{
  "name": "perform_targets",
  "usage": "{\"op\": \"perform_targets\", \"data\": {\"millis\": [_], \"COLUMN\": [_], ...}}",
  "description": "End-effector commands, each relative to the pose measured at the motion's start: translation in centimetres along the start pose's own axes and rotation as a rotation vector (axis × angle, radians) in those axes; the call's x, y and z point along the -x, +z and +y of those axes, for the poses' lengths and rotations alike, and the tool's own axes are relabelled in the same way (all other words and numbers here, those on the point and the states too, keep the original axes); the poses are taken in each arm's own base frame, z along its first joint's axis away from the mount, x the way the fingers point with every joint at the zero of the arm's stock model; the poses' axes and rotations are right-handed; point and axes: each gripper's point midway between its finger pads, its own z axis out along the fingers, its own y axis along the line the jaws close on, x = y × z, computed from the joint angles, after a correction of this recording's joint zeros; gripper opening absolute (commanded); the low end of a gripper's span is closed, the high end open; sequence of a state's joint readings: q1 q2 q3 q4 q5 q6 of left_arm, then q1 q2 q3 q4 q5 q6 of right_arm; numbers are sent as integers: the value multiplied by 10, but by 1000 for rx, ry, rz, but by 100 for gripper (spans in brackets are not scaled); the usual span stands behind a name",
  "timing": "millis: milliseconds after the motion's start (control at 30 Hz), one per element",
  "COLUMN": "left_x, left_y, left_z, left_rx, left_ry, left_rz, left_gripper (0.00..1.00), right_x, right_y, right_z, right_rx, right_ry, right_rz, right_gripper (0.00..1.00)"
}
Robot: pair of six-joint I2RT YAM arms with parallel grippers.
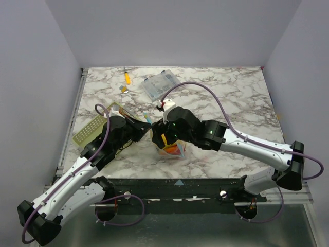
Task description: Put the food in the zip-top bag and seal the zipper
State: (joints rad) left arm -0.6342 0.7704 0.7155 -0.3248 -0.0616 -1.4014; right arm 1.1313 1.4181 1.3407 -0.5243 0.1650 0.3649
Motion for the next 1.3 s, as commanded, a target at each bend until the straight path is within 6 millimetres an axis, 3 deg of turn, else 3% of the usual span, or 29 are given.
{"op": "perform_targets", "data": {"millis": [0, 100, 267, 400, 467, 533, 600, 633, 700, 833, 933, 1000, 1100, 1200, 1267], "left_x": [5, 3, 0, 0, -2, -2, 0, 2, 13, 31, 26, 13, -4, 2, -2], "left_y": [-7, -7, -7, -7, -7, -7, -7, -8, -13, -32, -48, -47, -38, -17, -15], "left_z": [-18, -19, -22, -22, -21, -18, -17, -17, -17, -30, -45, -46, -45, -35, -24], "left_rx": [-31, -30, -26, -25, -25, -30, -63, -86, -129, -312, -476, -540, -648, -620, -678], "left_ry": [-70, -109, -165, -202, -224, -237, -226, -206, -109, 351, 737, 936, 1103, 1200, 1204], "left_rz": [-10, 6, 27, 32, 39, 37, 29, 21, -23, -132, -154, -84, 56, 96, 106], "left_gripper": [0, 0, 0, 0, 0, 0, 1, 9, 30, 65, 76, 81, 84, 85, 89], "right_x": [5, -1, -13, -10, -9, -8, -11, -12, -16, -13, -12, -12, -11, -12, -16], "right_y": [4, 9, 17, 12, 11, 11, 16, 18, 22, 12, 1, -4, -7, -8, -8], "right_z": [5, -1, -27, -44, -47, -46, -46, -48, -50, -52, -45, -43, -48, -68, -73], "right_rx": [-86, -218, -424, -519, -529, -510, -446, -408, -298, -155, -21, 38, 141, 189, 226], "right_ry": [-112, -204, -317, -350, -353, -340, -327, -323, -351, -430, -486, -520, -522, -498, -492], "right_rz": [-18, -36, -84, -165, -201, -216, -202, -188, -172, -176, -197, -201, -204, -184, -153], "right_gripper": [76, 76, 74, 64, 49, 4, 1, 1, 1, 0, 0, 0, 0, 0, 0]}}
